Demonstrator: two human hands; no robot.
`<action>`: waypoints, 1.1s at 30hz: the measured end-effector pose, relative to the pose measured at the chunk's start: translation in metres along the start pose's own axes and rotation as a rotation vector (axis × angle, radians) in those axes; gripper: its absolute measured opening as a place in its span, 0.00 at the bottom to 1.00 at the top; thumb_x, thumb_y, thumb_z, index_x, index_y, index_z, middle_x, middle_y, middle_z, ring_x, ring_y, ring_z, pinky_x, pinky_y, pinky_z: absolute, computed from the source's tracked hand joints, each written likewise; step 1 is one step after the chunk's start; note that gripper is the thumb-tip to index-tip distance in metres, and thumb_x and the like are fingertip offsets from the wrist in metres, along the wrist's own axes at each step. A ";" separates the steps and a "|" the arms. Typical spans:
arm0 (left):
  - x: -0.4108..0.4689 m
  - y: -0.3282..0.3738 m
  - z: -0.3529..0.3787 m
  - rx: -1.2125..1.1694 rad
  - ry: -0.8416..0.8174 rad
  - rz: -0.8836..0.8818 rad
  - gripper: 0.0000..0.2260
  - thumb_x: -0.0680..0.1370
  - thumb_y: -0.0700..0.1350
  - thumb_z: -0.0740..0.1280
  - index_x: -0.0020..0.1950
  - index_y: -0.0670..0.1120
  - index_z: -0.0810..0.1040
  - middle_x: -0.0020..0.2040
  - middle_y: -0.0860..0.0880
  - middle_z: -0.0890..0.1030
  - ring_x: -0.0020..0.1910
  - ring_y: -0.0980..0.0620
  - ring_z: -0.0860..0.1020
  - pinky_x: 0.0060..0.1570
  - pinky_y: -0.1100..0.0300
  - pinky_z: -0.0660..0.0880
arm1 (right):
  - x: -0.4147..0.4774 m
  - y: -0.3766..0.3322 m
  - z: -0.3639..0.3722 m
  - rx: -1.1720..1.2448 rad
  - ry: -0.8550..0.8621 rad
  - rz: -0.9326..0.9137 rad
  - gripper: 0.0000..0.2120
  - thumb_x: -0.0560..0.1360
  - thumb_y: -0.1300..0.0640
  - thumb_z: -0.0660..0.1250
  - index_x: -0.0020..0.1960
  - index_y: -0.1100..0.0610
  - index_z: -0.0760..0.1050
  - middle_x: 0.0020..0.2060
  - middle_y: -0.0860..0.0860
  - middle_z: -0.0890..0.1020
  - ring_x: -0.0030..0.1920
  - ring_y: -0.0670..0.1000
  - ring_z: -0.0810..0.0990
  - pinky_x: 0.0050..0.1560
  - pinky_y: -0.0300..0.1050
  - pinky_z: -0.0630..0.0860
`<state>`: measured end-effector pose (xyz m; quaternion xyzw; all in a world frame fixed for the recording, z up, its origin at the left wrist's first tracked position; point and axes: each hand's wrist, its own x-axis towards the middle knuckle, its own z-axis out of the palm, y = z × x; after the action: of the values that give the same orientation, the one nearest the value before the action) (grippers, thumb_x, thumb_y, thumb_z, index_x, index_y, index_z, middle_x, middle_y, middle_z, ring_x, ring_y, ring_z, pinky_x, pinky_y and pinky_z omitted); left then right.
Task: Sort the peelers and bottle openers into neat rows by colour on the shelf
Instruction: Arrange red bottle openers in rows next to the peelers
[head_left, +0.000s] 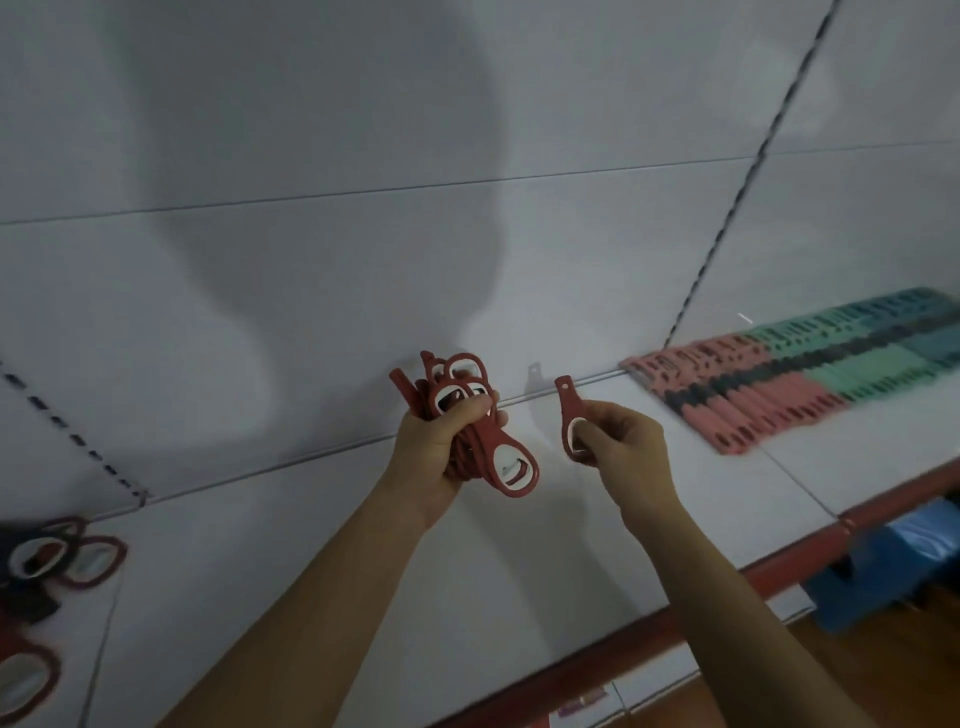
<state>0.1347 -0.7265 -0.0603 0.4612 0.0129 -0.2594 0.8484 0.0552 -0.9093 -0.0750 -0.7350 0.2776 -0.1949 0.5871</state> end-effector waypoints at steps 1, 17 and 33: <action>0.009 -0.007 0.009 0.018 -0.022 -0.019 0.16 0.73 0.36 0.73 0.61 0.43 0.81 0.49 0.43 0.85 0.44 0.46 0.86 0.40 0.51 0.82 | 0.009 0.007 -0.010 -0.046 0.028 -0.007 0.10 0.78 0.65 0.67 0.55 0.56 0.84 0.44 0.51 0.87 0.44 0.52 0.85 0.54 0.54 0.84; 0.094 -0.095 0.090 0.104 -0.052 0.064 0.21 0.68 0.34 0.72 0.61 0.38 0.78 0.47 0.40 0.85 0.42 0.44 0.85 0.43 0.52 0.82 | 0.108 0.054 -0.068 -0.770 0.002 -0.335 0.13 0.79 0.53 0.67 0.63 0.53 0.79 0.57 0.51 0.83 0.50 0.51 0.83 0.48 0.49 0.81; 0.093 -0.099 0.090 0.076 -0.043 0.085 0.21 0.68 0.35 0.72 0.61 0.42 0.79 0.47 0.42 0.86 0.42 0.45 0.85 0.42 0.53 0.83 | 0.098 0.063 -0.075 -0.790 -0.076 -0.445 0.11 0.79 0.56 0.68 0.60 0.54 0.83 0.52 0.51 0.80 0.45 0.48 0.73 0.44 0.40 0.67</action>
<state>0.1508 -0.8809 -0.1103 0.4877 -0.0350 -0.2333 0.8405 0.0739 -1.0383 -0.1221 -0.9510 0.1443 -0.1684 0.2154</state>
